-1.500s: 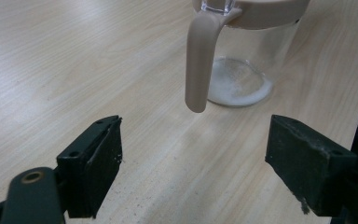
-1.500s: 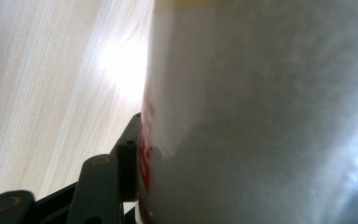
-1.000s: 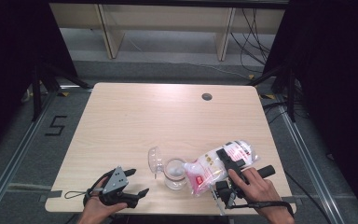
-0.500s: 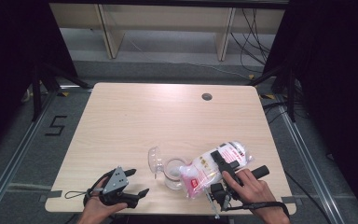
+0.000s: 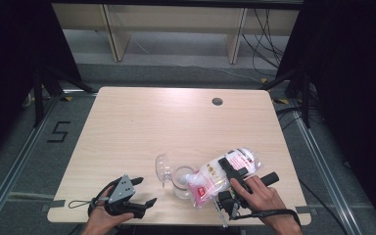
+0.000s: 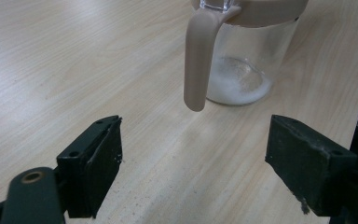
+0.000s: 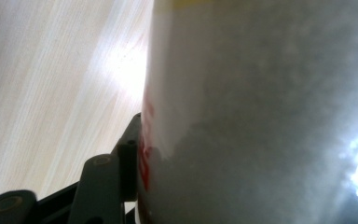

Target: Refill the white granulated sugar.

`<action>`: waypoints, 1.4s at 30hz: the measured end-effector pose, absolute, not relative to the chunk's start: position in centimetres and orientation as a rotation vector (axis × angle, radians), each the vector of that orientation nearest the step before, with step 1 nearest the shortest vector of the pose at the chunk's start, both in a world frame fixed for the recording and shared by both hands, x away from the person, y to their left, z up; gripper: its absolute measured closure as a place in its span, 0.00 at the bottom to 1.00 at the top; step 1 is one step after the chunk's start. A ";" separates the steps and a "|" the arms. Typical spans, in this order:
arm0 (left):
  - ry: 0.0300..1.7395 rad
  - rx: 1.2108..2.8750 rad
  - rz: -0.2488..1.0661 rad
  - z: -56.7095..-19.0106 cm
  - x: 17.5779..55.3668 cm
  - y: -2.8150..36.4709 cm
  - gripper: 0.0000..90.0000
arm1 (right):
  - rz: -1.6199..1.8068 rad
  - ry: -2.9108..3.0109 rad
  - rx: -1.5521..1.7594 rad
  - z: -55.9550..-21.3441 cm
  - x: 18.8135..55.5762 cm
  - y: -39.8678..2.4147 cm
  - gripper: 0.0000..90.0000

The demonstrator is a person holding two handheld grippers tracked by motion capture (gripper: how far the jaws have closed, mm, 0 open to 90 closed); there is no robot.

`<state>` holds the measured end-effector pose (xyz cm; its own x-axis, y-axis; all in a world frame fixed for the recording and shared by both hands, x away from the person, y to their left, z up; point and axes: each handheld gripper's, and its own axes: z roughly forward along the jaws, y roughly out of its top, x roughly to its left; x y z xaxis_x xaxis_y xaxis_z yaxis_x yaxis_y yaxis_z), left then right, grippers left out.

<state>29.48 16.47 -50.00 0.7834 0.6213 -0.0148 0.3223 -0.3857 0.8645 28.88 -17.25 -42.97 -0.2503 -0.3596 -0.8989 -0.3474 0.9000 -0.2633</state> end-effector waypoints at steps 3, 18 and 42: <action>0.707 2.000 0.387 -50.0 29.5 16.5 0.20 | -0.005 1.857 -0.532 -42.9 29.1 -17.2 0.53; 0.707 1.999 0.391 -50.0 29.5 16.5 0.20 | -0.051 1.868 -0.499 -42.4 29.1 -18.1 0.53; 0.700 2.005 0.397 -49.9 29.5 16.5 0.20 | -0.042 1.868 -0.480 -42.4 29.1 -18.5 0.54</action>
<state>29.47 16.55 -49.91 0.7840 0.6208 -0.0036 0.3151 -0.3930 0.8639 29.09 -18.51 -42.37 -0.2666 -0.3461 -0.8995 -0.3049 0.9157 -0.2620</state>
